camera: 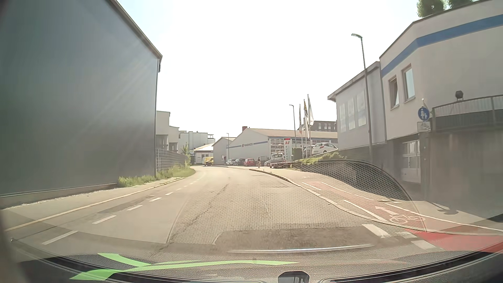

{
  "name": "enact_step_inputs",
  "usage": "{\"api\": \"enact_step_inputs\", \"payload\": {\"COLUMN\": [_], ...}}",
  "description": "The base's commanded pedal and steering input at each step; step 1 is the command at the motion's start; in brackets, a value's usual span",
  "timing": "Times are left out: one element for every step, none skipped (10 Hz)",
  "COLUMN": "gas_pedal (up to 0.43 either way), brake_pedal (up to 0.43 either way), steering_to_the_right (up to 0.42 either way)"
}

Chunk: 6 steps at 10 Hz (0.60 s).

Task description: Follow the waypoints while adhering to traffic rules and regulations

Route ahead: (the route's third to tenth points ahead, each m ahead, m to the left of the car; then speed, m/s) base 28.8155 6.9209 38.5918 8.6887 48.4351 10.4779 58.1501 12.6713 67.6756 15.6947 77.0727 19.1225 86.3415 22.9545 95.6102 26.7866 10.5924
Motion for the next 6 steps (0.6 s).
{"api": "enact_step_inputs", "payload": {"gas_pedal": [0.079,0.079,0.067,0.059,0.059,0.047], "brake_pedal": [0.0,0.0,0.0,0.0,0.0,0.0], "steering_to_the_right": [-0.017,-0.019,-0.023,-0.026,-0.028,-0.03]}}
